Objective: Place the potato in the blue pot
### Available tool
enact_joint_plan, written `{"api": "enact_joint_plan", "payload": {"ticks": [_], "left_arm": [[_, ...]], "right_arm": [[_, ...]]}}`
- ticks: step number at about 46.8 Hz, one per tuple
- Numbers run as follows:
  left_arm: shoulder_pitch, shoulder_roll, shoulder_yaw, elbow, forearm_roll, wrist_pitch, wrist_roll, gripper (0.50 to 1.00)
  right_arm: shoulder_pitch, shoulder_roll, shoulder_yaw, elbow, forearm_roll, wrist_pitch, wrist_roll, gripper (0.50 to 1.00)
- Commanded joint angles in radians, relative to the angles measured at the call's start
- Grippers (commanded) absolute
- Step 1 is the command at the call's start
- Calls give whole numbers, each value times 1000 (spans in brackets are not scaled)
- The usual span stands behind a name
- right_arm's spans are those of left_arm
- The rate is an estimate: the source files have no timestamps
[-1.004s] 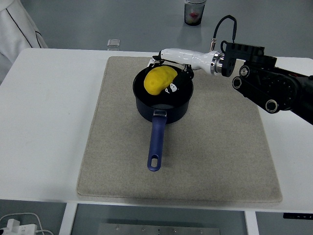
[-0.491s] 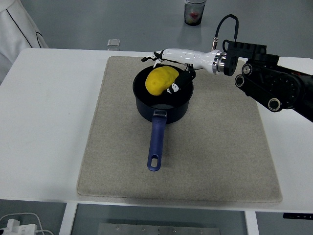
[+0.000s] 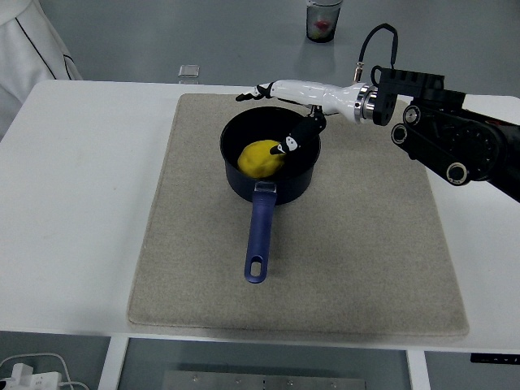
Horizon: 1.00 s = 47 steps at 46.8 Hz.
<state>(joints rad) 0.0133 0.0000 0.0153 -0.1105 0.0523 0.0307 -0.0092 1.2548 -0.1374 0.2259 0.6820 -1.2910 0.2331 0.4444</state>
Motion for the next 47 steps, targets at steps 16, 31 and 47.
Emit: {"api": "enact_joint_plan", "payload": {"ticks": [16, 31, 47], "left_arm": [[1, 0, 0, 0, 0, 0, 0, 996], [1, 0, 0, 0, 0, 0, 0, 996], [1, 0, 0, 0, 0, 0, 0, 996]], "right_arm": [[-48, -54, 70, -1, 223, -14, -7, 926], [-143, -99, 150, -9, 377, -138, -9, 928], [-227, -146, 150, -12, 691, -120, -70, 928]]}}
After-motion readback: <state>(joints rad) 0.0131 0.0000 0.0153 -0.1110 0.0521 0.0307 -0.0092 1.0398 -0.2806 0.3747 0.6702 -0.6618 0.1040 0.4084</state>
